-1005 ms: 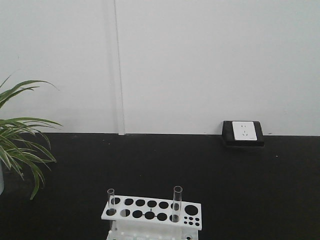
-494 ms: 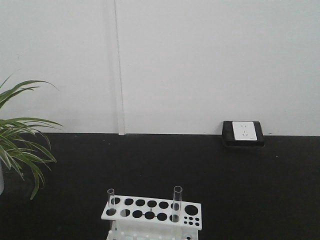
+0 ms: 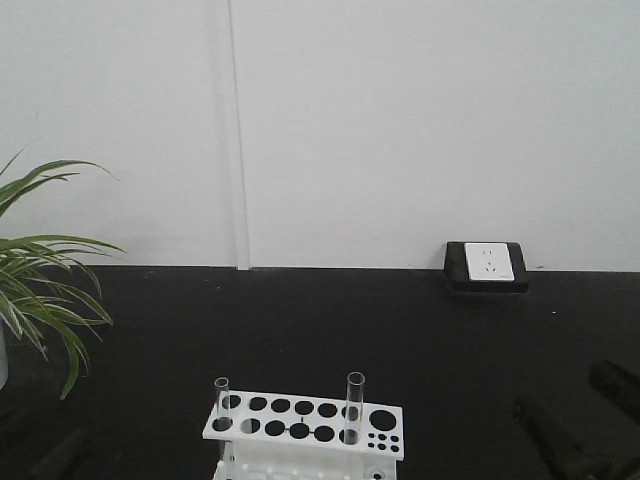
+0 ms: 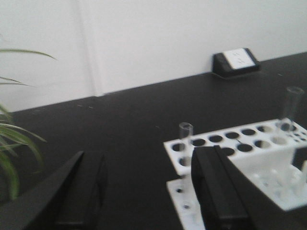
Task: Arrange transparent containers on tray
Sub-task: 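Move both grippers down to the two test tubes in the white rack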
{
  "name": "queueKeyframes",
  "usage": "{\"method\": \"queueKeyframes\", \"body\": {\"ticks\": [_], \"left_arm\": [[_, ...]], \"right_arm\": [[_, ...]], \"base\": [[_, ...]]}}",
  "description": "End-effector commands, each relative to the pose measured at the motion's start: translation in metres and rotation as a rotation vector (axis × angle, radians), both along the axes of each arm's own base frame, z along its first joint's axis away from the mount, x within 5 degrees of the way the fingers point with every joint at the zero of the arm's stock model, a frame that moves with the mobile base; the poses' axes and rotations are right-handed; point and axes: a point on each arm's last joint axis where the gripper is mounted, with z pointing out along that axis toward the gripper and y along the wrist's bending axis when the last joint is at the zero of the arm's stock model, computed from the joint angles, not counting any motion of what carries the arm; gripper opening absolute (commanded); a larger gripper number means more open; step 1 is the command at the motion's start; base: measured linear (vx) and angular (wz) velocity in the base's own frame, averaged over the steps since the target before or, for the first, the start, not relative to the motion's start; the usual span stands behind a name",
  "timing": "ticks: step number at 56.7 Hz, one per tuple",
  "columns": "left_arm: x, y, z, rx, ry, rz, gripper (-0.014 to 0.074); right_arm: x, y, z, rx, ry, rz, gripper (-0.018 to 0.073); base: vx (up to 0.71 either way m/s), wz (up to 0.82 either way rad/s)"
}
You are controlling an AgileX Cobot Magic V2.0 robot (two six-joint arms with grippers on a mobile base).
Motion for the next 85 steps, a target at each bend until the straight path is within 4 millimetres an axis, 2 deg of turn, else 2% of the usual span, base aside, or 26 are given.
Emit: {"method": "queueKeyframes", "body": {"ticks": [1, 24, 39, 54, 62, 71, 77, 85], "left_arm": [[0.014, -0.012, 0.010, -0.062, -0.131, -0.055, 0.0512], [0.101, -0.063, -0.028, -0.126, -0.064, -0.178, 0.0512], [0.140, -0.078, -0.032, -0.142, -0.068, -0.180, 0.0512], [0.157, -0.083, -0.046, -0.137, -0.032, -0.163, 0.0512], [0.161, -0.081, -0.056, -0.157, -0.001, -0.124, 0.0512], [0.161, -0.083, -0.054, -0.158, -0.028, -0.144, 0.0500], [0.161, -0.083, -0.052, -0.167, -0.047, -0.148, 0.0429], [0.161, -0.083, -0.052, -0.167, -0.047, -0.148, 0.0244]], "right_arm": [[0.005, 0.006, 0.017, 0.052, -0.140, 0.040, 0.0512], [0.027, 0.017, 0.006, 0.035, -0.204, 0.073, 0.0512], [0.028, 0.018, 0.006, -0.003, -0.245, 0.070, 0.0512], [0.028, 0.018, 0.006, -0.004, -0.244, 0.070, 0.0512], [0.028, 0.018, 0.006, -0.004, -0.244, 0.070, 0.0512], [0.028, 0.018, 0.006, -0.004, -0.244, 0.070, 0.0512], [0.028, 0.018, 0.006, -0.004, -0.244, 0.070, 0.0512], [0.028, 0.018, 0.006, -0.004, -0.243, 0.070, 0.0512]], "base": [[0.00, 0.00], [0.00, 0.00], [0.00, 0.00], [0.00, 0.00], [0.00, 0.00], [0.00, 0.00], [0.00, 0.00], [0.00, 0.00]]}}
